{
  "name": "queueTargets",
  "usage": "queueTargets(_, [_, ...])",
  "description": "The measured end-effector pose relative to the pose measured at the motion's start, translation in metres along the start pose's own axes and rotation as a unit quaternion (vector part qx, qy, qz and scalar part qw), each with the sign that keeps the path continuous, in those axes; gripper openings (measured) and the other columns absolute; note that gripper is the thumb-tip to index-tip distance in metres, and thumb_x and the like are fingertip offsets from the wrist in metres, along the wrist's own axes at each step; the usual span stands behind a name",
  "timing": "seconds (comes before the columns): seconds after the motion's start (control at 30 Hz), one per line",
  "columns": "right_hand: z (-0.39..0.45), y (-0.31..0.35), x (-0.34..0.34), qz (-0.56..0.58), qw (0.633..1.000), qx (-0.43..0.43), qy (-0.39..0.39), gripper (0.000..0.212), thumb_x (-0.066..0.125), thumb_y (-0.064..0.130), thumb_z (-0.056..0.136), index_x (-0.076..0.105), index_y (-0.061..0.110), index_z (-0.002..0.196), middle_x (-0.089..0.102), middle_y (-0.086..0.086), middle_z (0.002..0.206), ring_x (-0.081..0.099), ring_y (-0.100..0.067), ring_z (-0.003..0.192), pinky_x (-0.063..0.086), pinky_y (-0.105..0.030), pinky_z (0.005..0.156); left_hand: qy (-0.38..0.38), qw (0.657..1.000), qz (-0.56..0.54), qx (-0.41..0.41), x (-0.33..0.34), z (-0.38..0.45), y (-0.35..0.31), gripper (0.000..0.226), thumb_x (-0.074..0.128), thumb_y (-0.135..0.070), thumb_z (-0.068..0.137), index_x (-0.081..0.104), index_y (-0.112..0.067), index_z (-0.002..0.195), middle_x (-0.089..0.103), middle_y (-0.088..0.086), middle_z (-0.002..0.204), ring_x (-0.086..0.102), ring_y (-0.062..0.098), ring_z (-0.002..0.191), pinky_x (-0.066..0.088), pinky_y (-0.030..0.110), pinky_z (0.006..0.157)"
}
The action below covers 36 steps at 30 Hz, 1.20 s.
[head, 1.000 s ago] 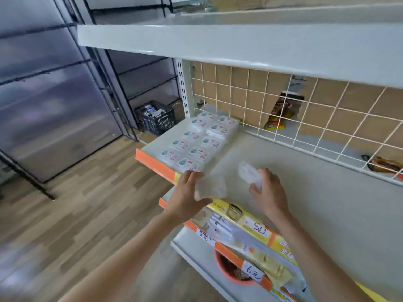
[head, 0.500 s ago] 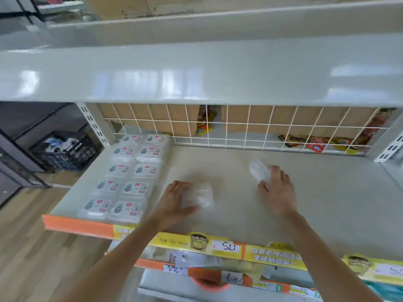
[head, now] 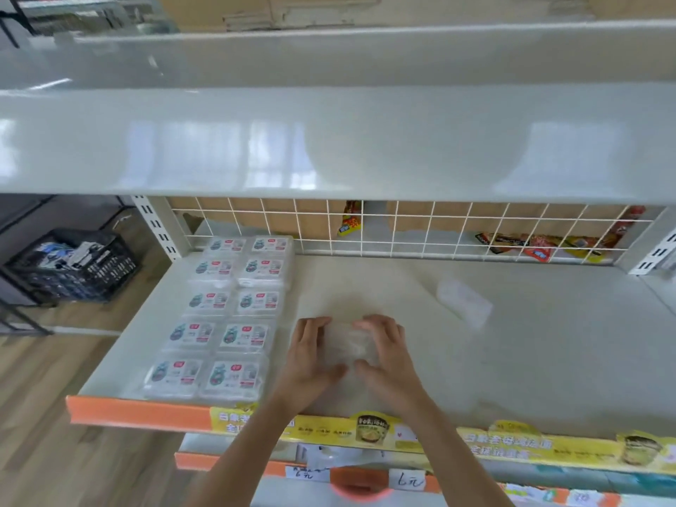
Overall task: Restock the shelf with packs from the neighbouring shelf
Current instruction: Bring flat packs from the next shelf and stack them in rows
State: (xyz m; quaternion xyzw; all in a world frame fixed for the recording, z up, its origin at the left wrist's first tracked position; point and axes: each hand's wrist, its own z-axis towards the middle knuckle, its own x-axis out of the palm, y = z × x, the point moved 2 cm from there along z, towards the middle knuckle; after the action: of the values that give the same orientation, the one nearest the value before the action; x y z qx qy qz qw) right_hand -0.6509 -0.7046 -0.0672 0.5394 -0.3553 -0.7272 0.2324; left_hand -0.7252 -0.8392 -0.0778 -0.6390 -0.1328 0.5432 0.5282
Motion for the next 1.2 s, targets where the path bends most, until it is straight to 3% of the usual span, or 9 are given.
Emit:
queueTargets(0.17, [0.000, -0.006, -0.006, -0.011, 1.000, -0.005, 0.018, 0.064, 0.049, 0.039, 0.063, 0.053, 0.012, 0.122, 0.033, 0.008, 0.126, 0.030, -0.011, 0.115, 0.018, 0.004, 0.088, 0.001, 1.000, -0.027, 0.007, -0.001, 0.002, 0.004, 0.057, 0.081, -0.020, 0.063, 0.049, -0.028, 0.110, 0.044, -0.012, 0.105, 0.048, -0.006, 0.095, 0.035, 0.003, 0.083])
queueTargets(0.27, [-0.001, -0.010, -0.004, 0.034, 0.999, -0.002, -0.020, 0.047, 0.068, 0.013, 0.069, 0.056, 0.024, 0.113, 0.040, 0.009, 0.121, 0.041, -0.012, 0.115, 0.035, -0.010, 0.092, -0.004, 0.998, -0.065, 0.003, -0.003, 0.000, -0.001, 0.046, 0.077, -0.030, 0.070, 0.055, -0.024, 0.109, 0.048, -0.008, 0.104, 0.051, -0.001, 0.095, 0.037, 0.007, 0.084])
queueTargets(0.33, [0.000, -0.010, -0.008, 0.088, 0.995, 0.030, -0.045, 0.047, 0.071, 0.004, 0.072, 0.053, 0.034, 0.104, 0.049, 0.008, 0.113, 0.051, -0.013, 0.105, 0.046, -0.019, 0.084, -0.008, 0.997, -0.077, -0.011, -0.005, 0.000, -0.003, 0.046, 0.069, -0.046, 0.073, 0.058, -0.020, 0.110, 0.053, -0.004, 0.103, 0.053, 0.004, 0.093, 0.040, 0.011, 0.083])
queueTargets(0.47, [0.000, -0.006, -0.012, 0.162, 0.982, 0.075, -0.066, 0.035, 0.072, 0.010, 0.077, 0.055, 0.026, 0.103, 0.064, 0.002, 0.100, 0.059, -0.006, 0.083, 0.045, -0.013, 0.070, -0.021, 0.998, -0.062, -0.005, -0.006, -0.001, -0.007, 0.055, 0.045, -0.063, 0.075, 0.060, -0.018, 0.103, 0.057, -0.003, 0.097, 0.056, 0.007, 0.090, 0.045, 0.020, 0.080])
queueTargets(0.63, [-0.001, -0.003, -0.013, 0.180, 0.977, 0.082, -0.075, 0.026, 0.069, 0.020, 0.082, 0.052, 0.035, 0.096, 0.065, 0.007, 0.088, 0.059, -0.004, 0.076, 0.044, -0.012, 0.066, -0.010, 0.994, -0.110, -0.016, -0.009, -0.002, -0.008, 0.029, 0.064, -0.038, 0.083, 0.055, -0.028, 0.108, 0.061, -0.001, 0.098, 0.061, 0.011, 0.091, 0.050, 0.027, 0.080])
queueTargets(0.77, [-0.002, -0.003, -0.013, 0.183, 0.975, 0.097, -0.085, 0.025, 0.066, 0.024, 0.084, 0.048, 0.033, 0.099, 0.063, 0.002, 0.077, 0.057, -0.005, 0.069, 0.043, -0.012, 0.062, 0.007, 0.992, -0.129, -0.013, -0.007, -0.005, -0.007, 0.067, 0.075, -0.014, 0.075, 0.039, -0.026, 0.130, 0.061, -0.002, 0.094, 0.058, 0.012, 0.085, 0.046, 0.014, 0.077])
queueTargets(0.9, [-0.001, -0.002, -0.013, 0.172, 0.976, 0.105, -0.089, 0.026, 0.063, 0.024, 0.086, 0.047, 0.028, 0.106, 0.057, 0.000, 0.072, 0.051, -0.002, 0.063, 0.040, -0.010, 0.060, 0.001, 0.997, -0.080, 0.005, -0.006, -0.003, -0.005, 0.067, 0.081, -0.016, 0.067, 0.045, -0.031, 0.122, 0.050, -0.003, 0.112, 0.055, 0.013, 0.092, 0.042, 0.010, 0.077])
queueTargets(1.07, [0.000, -0.008, -0.007, 0.052, 0.989, 0.103, -0.089, 0.022, 0.060, 0.026, 0.088, 0.052, 0.018, 0.108, 0.059, 0.002, 0.086, 0.057, -0.015, 0.081, 0.040, -0.011, 0.066, -0.011, 1.000, -0.009, 0.027, -0.003, -0.002, -0.003, 0.068, 0.079, -0.020, 0.069, 0.047, -0.014, 0.129, 0.040, -0.002, 0.119, 0.044, 0.014, 0.108, 0.039, 0.015, 0.091])
queueTargets(1.2, [0.003, -0.014, 0.000, -0.052, 0.990, 0.076, -0.107, 0.024, 0.065, 0.023, 0.085, 0.056, 0.003, 0.096, 0.045, 0.000, 0.094, 0.047, -0.022, 0.092, 0.035, -0.021, 0.076, -0.016, 0.988, 0.120, 0.098, -0.002, -0.003, -0.009, 0.062, 0.064, -0.036, 0.075, 0.049, -0.010, 0.129, 0.044, 0.001, 0.124, 0.032, 0.016, 0.113, 0.026, 0.017, 0.096])
